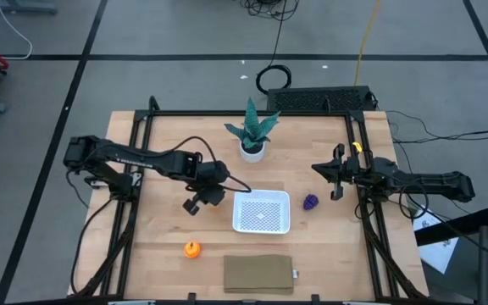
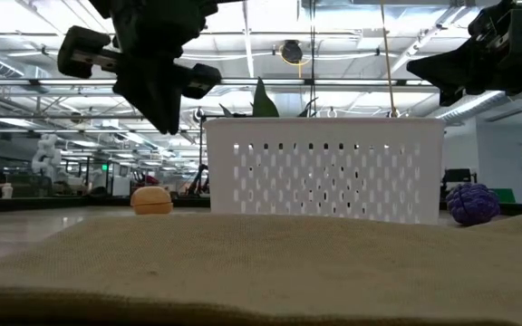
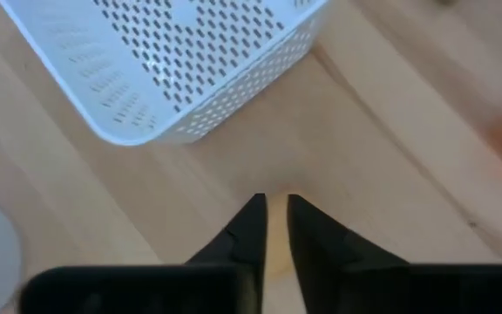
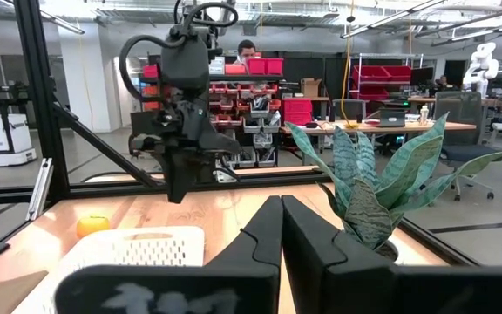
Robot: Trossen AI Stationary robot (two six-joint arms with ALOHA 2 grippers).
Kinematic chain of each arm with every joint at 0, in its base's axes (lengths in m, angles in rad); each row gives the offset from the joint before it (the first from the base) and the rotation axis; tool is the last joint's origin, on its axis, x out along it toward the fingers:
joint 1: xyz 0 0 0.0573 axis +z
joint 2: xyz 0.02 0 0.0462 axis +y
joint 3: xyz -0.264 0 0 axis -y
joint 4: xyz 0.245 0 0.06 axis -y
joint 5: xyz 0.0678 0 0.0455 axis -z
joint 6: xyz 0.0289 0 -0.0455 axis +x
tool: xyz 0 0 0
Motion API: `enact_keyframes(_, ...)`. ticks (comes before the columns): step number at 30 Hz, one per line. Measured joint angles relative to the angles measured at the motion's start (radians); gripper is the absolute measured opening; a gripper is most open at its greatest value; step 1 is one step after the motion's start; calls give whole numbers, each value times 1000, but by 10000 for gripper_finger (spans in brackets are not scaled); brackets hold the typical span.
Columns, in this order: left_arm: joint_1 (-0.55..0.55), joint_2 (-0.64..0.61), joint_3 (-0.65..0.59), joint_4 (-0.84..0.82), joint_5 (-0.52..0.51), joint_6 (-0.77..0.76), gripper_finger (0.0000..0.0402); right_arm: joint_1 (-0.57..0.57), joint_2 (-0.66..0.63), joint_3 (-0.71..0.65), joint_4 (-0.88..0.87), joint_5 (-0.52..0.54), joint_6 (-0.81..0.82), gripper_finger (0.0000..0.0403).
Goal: Pick and placing Produce into tupperware
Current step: Put the potato in the white bin
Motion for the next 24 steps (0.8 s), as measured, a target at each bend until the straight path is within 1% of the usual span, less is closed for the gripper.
enact_keyframes(3,-1,0,0,2,21,-29,106,0,0,0,0,0,0,0)
enact_keyframes(9,-1,0,0,6,77,-62,222,0,0,0,0,0,0,0)
enact_keyframes(13,-2,0,0,21,58,-104,299,0,0,0,0,0,0,0)
enact_keyframes(16,-1,0,0,34,31,-107,345,0,0,0,-2,0,0,0)
enact_keyframes(20,-1,0,0,81,16,-114,380,0,0,0,-8,0,0,0)
enact_keyframes(24,-1,10,0,63,-24,-87,385,0,0,0,-8,0,0,0)
